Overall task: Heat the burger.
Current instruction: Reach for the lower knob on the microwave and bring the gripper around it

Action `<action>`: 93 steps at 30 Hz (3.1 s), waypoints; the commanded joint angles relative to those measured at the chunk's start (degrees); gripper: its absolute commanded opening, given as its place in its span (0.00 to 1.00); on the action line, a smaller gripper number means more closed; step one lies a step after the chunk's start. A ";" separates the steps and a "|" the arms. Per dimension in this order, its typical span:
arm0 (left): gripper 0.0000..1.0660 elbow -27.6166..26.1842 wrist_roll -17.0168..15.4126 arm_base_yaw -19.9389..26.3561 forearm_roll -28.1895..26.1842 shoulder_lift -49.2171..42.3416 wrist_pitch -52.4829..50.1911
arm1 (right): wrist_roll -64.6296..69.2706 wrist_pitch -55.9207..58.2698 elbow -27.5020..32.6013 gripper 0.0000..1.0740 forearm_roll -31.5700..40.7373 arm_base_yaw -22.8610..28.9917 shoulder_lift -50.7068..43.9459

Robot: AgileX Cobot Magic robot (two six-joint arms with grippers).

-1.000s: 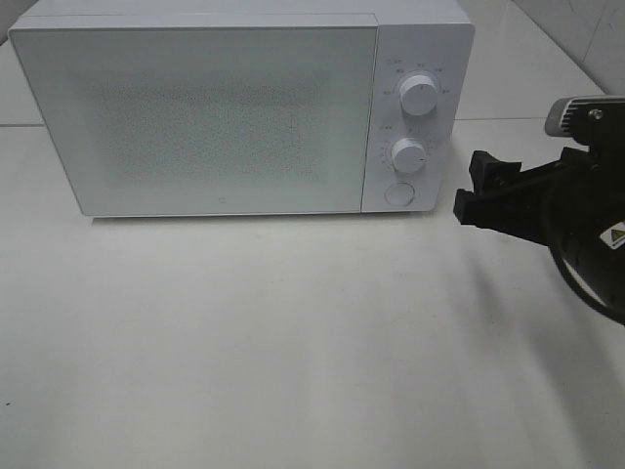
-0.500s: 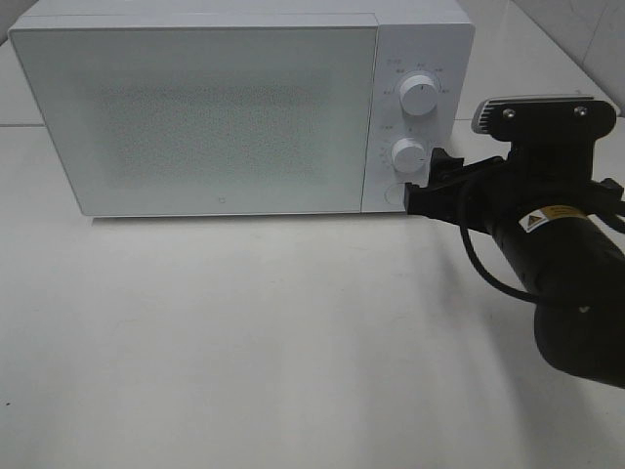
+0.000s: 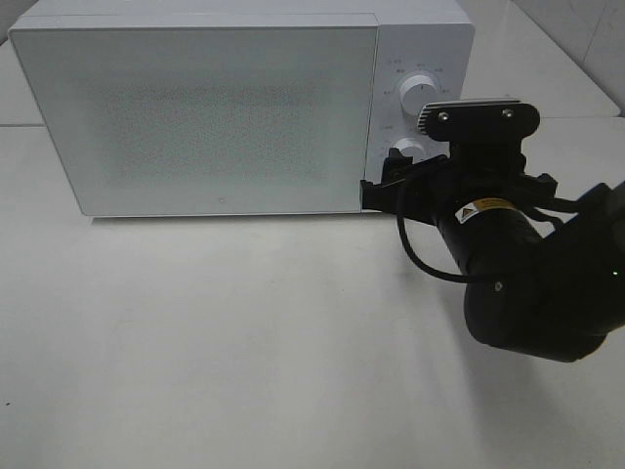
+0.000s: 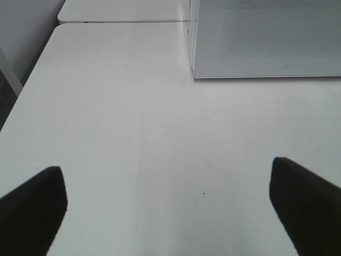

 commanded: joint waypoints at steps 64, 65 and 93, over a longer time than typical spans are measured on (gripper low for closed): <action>0.92 0.17 -0.23 0.11 -0.29 -1.55 -0.74 | 7.56 -5.39 -11.75 0.05 -5.39 -5.27 11.86; 0.92 0.17 -0.23 0.11 -0.29 -1.55 -0.74 | 10.20 -6.25 -11.75 0.04 -5.56 -5.27 11.86; 0.92 0.17 -0.23 0.11 -0.29 -1.55 -0.74 | 59.76 -9.85 -11.75 0.06 -8.82 -5.27 11.86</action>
